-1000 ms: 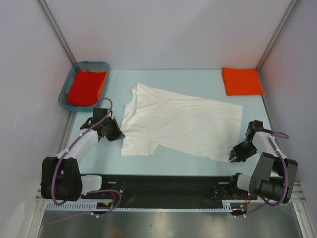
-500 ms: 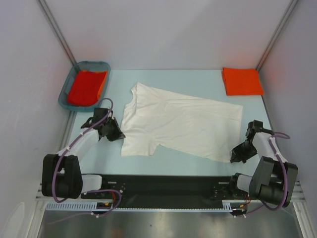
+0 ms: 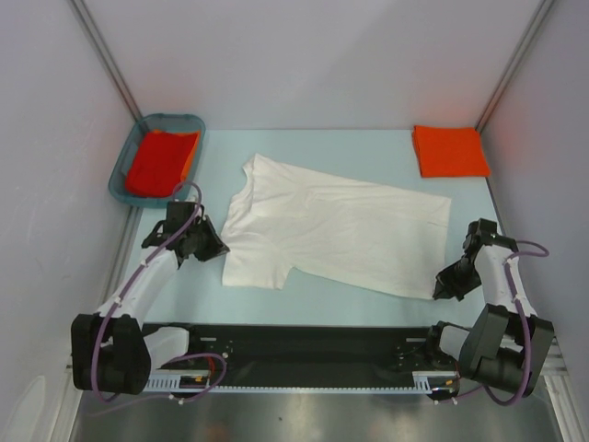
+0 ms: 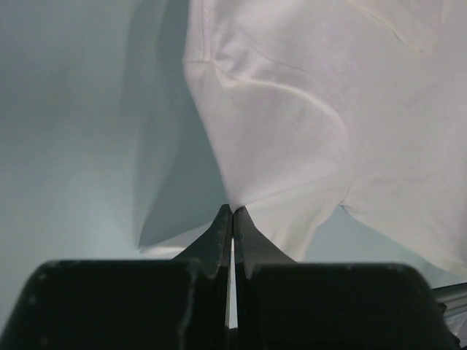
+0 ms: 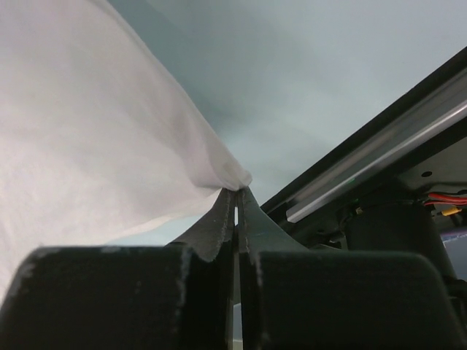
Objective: Fold and stack the t-shirts
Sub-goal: Fold the tshirt
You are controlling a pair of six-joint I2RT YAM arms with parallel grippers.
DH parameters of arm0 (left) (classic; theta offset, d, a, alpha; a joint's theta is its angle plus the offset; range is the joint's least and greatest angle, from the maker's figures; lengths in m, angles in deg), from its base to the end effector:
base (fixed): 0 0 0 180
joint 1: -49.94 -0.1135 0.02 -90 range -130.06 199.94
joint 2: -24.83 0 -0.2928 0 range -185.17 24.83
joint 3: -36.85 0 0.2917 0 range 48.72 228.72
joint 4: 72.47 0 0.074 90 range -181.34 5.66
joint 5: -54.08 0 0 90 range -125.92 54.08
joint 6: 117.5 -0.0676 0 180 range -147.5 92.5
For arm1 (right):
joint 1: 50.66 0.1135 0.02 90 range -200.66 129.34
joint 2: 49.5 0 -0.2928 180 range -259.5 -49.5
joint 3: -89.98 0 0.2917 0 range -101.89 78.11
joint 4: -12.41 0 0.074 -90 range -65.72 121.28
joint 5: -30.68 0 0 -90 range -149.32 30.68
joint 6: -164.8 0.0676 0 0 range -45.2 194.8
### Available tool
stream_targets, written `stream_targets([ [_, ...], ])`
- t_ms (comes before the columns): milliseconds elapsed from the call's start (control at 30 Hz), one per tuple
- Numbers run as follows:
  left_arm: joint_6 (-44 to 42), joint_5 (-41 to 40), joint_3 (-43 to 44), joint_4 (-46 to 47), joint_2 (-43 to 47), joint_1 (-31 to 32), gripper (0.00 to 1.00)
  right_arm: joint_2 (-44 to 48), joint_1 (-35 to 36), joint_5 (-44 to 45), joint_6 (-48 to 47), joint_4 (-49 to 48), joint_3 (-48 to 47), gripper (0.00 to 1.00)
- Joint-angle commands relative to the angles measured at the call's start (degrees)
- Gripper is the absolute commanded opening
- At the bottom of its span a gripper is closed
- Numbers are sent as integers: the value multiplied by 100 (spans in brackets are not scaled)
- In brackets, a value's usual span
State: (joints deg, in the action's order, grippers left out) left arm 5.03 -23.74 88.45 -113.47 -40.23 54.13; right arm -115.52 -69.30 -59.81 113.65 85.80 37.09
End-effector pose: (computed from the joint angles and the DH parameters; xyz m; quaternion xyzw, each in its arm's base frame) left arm 0.2599 -0.0333 0.1971 -0.2004 0.9260 -0.1915 0.2562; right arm 0.1837 -0.0614 0.1734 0.4806 0.8764 0.0095 0.0291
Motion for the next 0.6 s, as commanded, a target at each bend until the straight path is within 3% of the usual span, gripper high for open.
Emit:
stream_targets([
  [0, 51, 11, 211, -67, 213, -76, 0, 98, -105, -109, -211, 195, -266, 0],
  [233, -98, 301, 852, 468, -507, -67, 0, -613, -132, -415, -299, -315, -836, 0],
  [567, 156, 697, 2793, 785, -2387, 170, 0, -2239, -167, -399, -782, -808, -2217, 0],
])
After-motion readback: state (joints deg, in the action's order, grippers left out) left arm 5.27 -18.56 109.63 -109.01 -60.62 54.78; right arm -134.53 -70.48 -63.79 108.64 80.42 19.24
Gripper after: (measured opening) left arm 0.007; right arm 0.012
